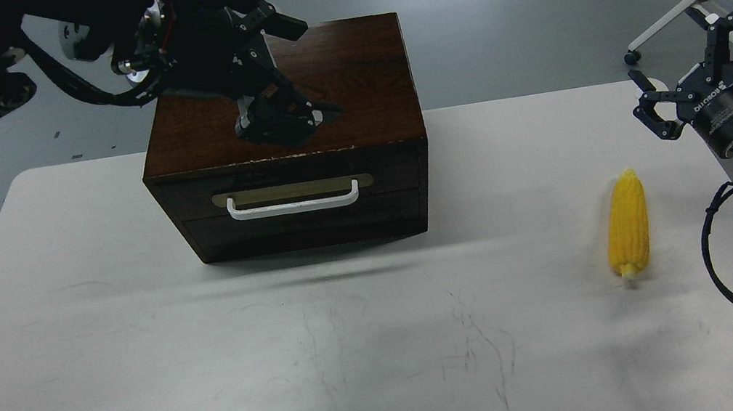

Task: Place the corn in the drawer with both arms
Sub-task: 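Lower the left gripper onto the white drawer handle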

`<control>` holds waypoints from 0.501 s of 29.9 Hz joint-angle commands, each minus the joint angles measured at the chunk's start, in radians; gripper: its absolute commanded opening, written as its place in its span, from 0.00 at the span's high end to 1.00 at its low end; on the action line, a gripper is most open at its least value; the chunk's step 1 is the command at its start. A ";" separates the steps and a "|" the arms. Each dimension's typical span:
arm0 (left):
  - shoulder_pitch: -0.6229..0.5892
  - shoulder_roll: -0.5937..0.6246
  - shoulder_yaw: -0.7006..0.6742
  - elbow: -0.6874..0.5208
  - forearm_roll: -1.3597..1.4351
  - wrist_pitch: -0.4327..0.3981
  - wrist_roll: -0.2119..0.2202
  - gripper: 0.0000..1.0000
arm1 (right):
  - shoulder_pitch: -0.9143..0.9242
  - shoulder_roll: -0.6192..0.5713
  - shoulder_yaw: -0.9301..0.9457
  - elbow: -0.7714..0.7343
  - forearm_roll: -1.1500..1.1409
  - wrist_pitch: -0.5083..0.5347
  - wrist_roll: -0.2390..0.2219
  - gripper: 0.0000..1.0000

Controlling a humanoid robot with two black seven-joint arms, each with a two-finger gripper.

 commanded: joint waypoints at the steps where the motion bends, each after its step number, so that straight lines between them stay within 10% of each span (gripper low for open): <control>1: -0.128 -0.070 0.171 0.023 0.037 0.000 0.000 0.02 | 0.000 0.000 0.001 -0.001 0.000 0.000 0.001 0.00; 15: -0.253 -0.250 0.469 -0.087 0.060 0.000 0.000 0.02 | 0.000 -0.005 0.004 -0.001 0.000 0.000 0.008 0.00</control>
